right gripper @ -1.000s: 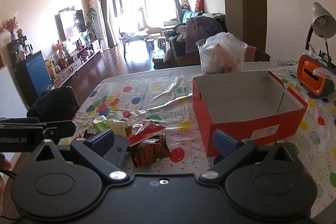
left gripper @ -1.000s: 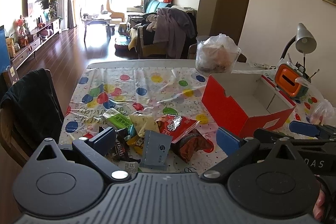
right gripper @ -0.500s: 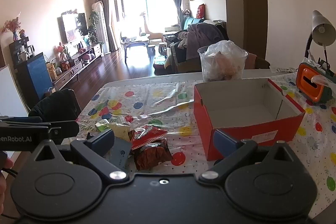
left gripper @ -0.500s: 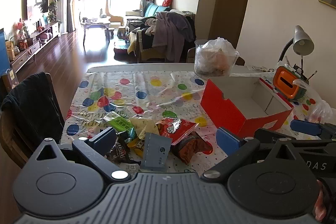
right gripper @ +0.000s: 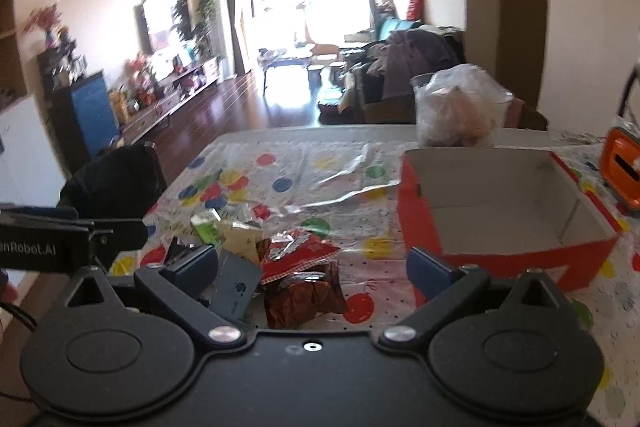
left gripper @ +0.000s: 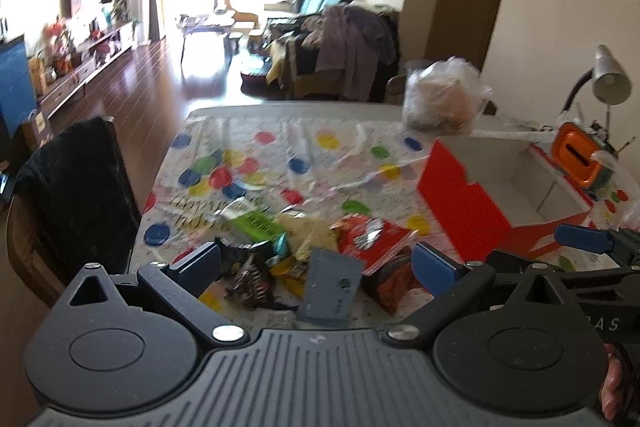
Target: Organize snacks
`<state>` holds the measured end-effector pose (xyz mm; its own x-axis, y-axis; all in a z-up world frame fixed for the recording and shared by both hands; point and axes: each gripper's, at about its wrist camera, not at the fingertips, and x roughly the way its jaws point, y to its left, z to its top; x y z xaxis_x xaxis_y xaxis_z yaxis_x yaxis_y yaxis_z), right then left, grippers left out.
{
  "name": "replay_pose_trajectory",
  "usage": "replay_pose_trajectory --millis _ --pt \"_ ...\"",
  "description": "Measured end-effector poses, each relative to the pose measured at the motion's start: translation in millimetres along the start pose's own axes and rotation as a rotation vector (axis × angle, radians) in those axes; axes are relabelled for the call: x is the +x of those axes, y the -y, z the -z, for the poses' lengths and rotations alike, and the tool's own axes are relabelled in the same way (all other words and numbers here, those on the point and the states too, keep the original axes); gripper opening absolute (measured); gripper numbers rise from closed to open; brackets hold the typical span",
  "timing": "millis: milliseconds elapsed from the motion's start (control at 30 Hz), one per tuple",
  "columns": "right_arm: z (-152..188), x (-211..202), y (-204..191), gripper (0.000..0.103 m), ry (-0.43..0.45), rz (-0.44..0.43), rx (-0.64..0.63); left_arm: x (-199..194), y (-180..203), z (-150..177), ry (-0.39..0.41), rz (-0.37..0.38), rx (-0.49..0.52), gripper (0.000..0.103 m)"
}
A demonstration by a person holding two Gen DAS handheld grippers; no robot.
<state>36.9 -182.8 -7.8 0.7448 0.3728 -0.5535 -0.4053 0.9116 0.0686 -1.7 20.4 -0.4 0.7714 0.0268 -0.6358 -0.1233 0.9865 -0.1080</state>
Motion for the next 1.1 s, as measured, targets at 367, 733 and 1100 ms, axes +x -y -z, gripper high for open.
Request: replay_pose_trajectory --millis 367,733,1100 --pt "7.8 76.7 1.8 0.098 -0.172 -0.098 -0.132 59.9 -38.5 10.7 -0.162 -0.071 -0.077 0.102" --pt "8.8 148.3 10.9 0.093 -0.337 -0.128 -0.165 124.1 -49.9 6.2 -0.302 -0.077 -0.048 0.085" --pt "15.2 185.9 6.8 0.089 -0.438 -0.168 -0.144 175.8 -74.7 8.0 -0.454 -0.033 -0.176 0.055"
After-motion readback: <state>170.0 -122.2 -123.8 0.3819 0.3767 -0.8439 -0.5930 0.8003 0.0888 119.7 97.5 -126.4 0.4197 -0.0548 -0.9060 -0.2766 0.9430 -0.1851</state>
